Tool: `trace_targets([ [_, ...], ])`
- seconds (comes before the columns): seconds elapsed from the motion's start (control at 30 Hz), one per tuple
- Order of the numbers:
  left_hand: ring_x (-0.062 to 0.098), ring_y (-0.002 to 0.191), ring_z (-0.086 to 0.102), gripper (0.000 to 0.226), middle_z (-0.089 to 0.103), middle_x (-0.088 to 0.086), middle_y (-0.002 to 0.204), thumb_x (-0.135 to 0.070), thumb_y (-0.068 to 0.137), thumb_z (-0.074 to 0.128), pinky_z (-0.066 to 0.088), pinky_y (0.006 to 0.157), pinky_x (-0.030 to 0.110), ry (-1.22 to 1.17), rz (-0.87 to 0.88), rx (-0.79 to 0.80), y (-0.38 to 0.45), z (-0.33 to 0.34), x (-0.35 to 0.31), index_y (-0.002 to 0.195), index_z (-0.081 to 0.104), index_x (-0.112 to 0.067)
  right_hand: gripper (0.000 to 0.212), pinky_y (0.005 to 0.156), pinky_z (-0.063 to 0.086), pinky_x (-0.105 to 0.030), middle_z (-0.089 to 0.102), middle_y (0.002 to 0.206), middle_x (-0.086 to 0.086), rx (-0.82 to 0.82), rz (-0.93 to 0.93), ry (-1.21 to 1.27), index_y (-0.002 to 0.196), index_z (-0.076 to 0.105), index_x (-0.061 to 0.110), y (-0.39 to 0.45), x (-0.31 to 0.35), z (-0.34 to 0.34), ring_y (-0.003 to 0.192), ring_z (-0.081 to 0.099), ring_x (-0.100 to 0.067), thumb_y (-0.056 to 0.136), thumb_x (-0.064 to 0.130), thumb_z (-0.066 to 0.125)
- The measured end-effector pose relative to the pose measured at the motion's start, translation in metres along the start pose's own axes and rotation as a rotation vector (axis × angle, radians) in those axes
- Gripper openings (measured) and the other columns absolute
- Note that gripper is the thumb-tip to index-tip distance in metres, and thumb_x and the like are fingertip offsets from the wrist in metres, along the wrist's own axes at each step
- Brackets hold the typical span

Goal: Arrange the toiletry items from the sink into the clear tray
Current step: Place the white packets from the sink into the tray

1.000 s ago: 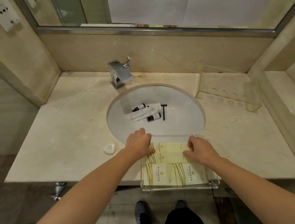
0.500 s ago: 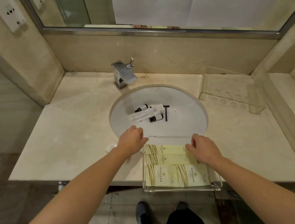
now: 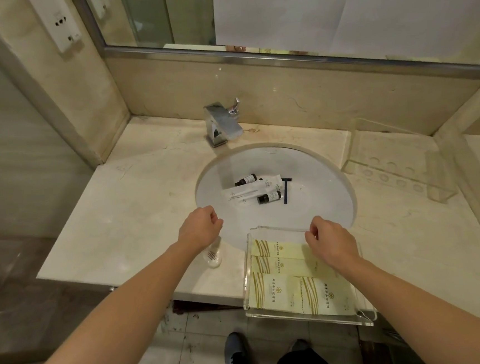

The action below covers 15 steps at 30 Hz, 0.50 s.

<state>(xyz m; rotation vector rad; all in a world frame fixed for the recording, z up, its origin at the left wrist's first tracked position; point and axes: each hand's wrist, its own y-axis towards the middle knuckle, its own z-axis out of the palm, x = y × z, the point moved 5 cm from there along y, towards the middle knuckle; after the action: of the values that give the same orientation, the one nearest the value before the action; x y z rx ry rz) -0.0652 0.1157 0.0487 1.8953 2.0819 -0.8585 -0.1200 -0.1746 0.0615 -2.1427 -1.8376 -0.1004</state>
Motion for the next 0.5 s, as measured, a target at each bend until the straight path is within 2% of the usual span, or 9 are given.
trace_targets([
  [0.13,0.022,0.076,0.055,0.011,0.06,0.002,0.084,-0.021,0.087,0.054,0.043,0.064,0.031,-0.038,-0.011,0.009,0.0,0.005,-0.001,0.078,0.053,-0.015,0.009,0.06,0.048,-0.032,0.061,0.08,0.003,-0.012,-0.019,0.017,0.087,0.053,0.019,0.005,0.007,0.002,0.07,0.058,-0.02,0.092,0.024,0.047],
  [0.23,0.024,0.081,0.059,0.011,0.063,0.004,0.087,-0.02,0.086,0.053,0.048,0.067,0.035,-0.055,0.001,0.029,0.003,0.012,-0.007,0.077,0.053,-0.016,0.01,0.061,0.05,-0.033,0.062,0.081,0.003,-0.018,-0.035,0.02,0.089,0.055,0.019,0.008,0.011,0.004,0.07,0.059,-0.019,0.092,0.024,0.048],
  [0.5,0.024,0.086,0.06,0.009,0.064,0.006,0.09,-0.019,0.086,0.053,0.049,0.07,0.036,-0.042,0.016,0.106,0.022,0.034,-0.025,0.079,0.053,-0.014,0.012,0.06,0.048,-0.032,0.064,0.083,0.002,-0.025,-0.019,0.062,0.093,0.058,0.018,0.035,0.016,0.006,0.072,0.059,-0.02,0.092,0.024,0.047],
])
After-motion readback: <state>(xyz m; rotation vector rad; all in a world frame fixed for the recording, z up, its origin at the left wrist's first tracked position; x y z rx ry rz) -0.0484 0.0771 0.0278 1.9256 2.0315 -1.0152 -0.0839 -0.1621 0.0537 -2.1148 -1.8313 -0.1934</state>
